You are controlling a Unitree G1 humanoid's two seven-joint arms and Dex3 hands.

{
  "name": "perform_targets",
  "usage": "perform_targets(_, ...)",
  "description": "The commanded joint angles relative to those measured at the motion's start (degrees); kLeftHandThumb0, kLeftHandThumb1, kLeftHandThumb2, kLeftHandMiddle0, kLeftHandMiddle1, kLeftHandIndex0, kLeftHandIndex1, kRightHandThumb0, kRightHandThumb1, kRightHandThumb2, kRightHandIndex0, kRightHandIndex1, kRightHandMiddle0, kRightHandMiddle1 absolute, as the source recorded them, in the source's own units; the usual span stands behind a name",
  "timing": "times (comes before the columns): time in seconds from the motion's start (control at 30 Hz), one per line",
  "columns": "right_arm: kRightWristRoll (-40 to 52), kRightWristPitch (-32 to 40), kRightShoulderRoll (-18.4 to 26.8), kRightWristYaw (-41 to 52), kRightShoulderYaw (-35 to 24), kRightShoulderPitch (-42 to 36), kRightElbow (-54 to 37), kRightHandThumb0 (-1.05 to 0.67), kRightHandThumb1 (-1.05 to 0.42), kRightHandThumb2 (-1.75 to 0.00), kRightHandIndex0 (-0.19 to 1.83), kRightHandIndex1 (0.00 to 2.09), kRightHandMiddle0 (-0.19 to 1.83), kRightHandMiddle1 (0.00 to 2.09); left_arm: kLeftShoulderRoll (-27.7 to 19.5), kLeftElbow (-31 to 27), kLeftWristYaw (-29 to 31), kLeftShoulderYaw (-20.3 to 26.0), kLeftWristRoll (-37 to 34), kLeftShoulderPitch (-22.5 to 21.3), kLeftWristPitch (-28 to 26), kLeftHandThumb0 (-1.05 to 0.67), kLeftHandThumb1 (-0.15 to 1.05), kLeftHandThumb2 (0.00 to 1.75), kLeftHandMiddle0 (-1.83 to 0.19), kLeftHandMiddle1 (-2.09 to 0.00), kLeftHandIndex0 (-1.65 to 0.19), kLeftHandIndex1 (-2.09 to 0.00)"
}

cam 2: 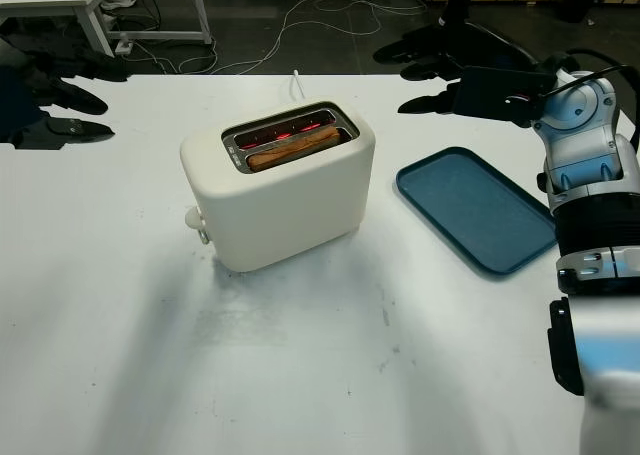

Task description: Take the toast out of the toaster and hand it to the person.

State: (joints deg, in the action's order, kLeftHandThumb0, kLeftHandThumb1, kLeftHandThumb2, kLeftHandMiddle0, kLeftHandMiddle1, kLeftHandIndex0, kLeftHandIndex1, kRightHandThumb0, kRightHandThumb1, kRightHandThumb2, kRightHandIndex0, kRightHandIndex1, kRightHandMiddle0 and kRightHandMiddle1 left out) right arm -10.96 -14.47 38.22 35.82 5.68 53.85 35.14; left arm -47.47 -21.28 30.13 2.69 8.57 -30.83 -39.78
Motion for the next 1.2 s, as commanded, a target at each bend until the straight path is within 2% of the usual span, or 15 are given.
perform_targets(0.0,-0.42,-1.06,1.25,0.07,-0.23,-0.14,-1.20,-0.34,-0.91,0.00,0.65,0.03,0.60,0.02,-0.06,-1.19,-0.21,-0.92,0.83,-1.11,-1.51,-0.09,0.85,0.01,-0.56,-0.50,-0.60,-0.19)
perform_targets(0.43,-0.63,-3.95,1.97,-0.11,0.01,-1.37,-1.73,-0.49,-0.92,-0.04,0.65,0.02,0.61,0.01,1.33,-2.73,-1.61,-0.99,1.10,-0.29,-2.14,-0.04,0.88,0.01,-0.56,-0.47,-0.60,-0.15)
perform_targets(0.73,-0.50,-3.02,1.89,0.08,0.03,-1.90,-2.25,-0.47,-0.92,-0.04,0.66,0.02,0.61,0.01,1.97,-4.40,-1.61,0.24,0.10,0.07,-4.57,-0.08,0.89,0.01,-0.52,-0.45,-0.58,-0.12)
perform_targets(0.87,-0.29,-3.90,2.02,-0.10,-0.23,-2.07,-2.09,-0.49,-0.92,-0.04,0.66,0.02,0.62,0.01,1.62,-4.04,-1.45,-0.06,0.32,0.07,-2.86,-0.07,0.89,0.01,-0.54,-0.46,-0.60,-0.12)
perform_targets(1.17,-0.98,-3.76,2.49,-0.01,0.16,-2.13,-2.68,-0.50,-0.92,-0.07,0.66,0.02,0.61,0.00,1.41,-4.05,-1.35,-0.41,0.66,-0.25,-3.46,-0.06,0.89,0.00,-0.54,-0.45,-0.61,-0.11)
